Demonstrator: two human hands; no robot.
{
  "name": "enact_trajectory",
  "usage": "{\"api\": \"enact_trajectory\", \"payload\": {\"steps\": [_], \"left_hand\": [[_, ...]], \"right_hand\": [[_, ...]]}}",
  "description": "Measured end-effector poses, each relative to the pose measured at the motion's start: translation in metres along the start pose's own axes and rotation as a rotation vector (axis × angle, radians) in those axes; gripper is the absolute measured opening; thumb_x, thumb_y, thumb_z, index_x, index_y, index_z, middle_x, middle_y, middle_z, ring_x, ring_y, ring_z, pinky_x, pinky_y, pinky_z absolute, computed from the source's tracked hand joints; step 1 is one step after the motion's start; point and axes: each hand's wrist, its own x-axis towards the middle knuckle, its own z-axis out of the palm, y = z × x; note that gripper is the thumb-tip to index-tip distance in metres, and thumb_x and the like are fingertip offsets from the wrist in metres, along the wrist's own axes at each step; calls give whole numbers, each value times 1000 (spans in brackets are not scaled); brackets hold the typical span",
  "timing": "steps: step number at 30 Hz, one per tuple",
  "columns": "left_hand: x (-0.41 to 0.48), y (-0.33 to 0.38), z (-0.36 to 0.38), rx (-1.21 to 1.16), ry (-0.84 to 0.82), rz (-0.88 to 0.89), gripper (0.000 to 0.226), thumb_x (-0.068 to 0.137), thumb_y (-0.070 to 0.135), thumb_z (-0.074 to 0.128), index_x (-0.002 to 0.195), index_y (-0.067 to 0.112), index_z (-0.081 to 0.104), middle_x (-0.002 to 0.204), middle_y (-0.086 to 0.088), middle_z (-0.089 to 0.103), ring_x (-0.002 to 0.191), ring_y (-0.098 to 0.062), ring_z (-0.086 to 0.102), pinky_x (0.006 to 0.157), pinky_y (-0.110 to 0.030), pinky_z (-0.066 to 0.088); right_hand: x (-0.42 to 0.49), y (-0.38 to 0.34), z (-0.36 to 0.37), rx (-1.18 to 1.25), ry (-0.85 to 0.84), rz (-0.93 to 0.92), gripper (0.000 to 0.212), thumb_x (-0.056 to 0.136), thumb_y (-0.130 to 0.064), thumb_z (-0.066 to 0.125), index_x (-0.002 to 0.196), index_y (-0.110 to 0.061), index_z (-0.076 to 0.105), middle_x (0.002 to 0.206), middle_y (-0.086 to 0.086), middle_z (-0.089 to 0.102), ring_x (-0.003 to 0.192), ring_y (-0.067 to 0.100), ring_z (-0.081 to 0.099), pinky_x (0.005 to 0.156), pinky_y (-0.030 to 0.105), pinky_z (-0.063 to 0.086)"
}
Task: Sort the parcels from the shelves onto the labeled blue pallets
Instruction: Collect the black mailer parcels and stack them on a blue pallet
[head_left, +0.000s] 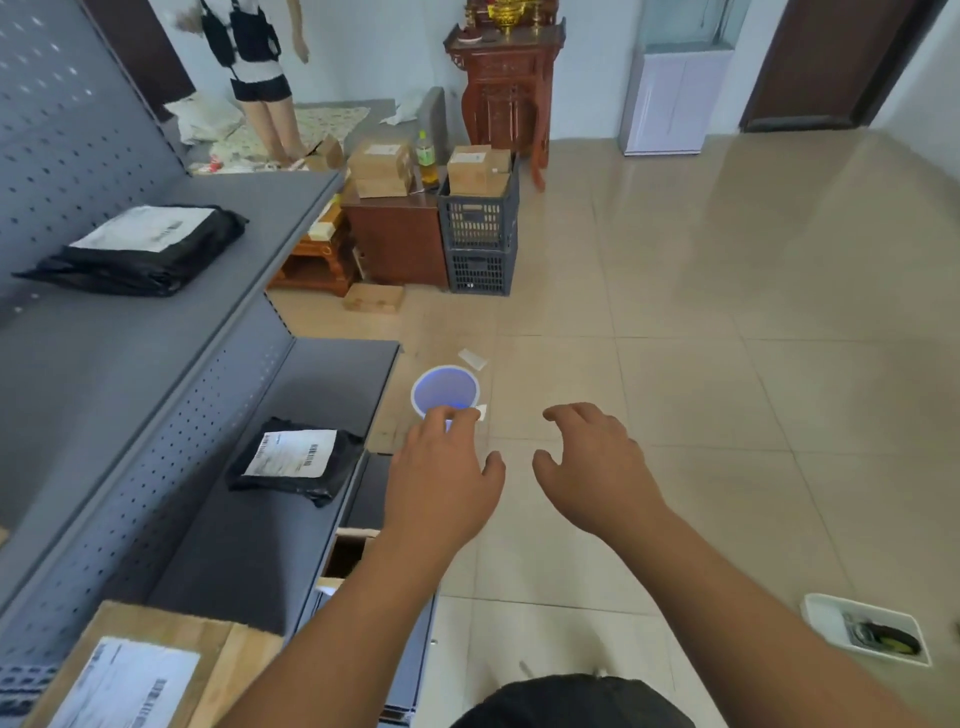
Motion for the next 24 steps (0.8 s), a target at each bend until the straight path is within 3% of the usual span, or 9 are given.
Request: {"api": "enact_trajectory", "payload": {"steps": [7,10,17,21,24], "left_hand": [[85,-6,6,20,50,-198,49,98,39,54,145,27,47,145,5,46,129,-22,48,97,-33,40],[115,-4,6,25,73,-296,42,98,35,54,138,26,53,139,4,50,122,-20,51,88,-28,36],[131,-39,16,-63,38,-682,47,97,42,52,141,25,49,144,1,45,126,-26,50,100,-44,48],[121,-65,18,-118,26,-874,48,97,43,52,142,26,46,144,0,45,126,-28,48,102,-46,45],[114,-86,16,-161,47,-962,46,97,41,52,141,28,47,144,0,45,126,-29,49,102,-45,44]], "right_hand": [[117,-5,0,-40,-90,-155,51,97,-37,52,146,-25,45,147,-2,47,130,26,47,100,38,41],[166,-8,-5,-75,-155,-244,50,98,-37,52,146,-23,45,146,0,49,128,28,48,99,38,42],[250,-36,16,-146,-350,-437,43,99,-30,51,139,-16,52,139,8,53,121,33,52,96,42,48],[267,-71,50,-180,-447,-534,35,96,-35,48,119,-10,58,116,9,58,107,35,56,83,39,50],[277,-99,83,-251,-522,-640,37,88,-41,38,105,-14,56,95,4,49,99,36,55,72,34,35]]}}
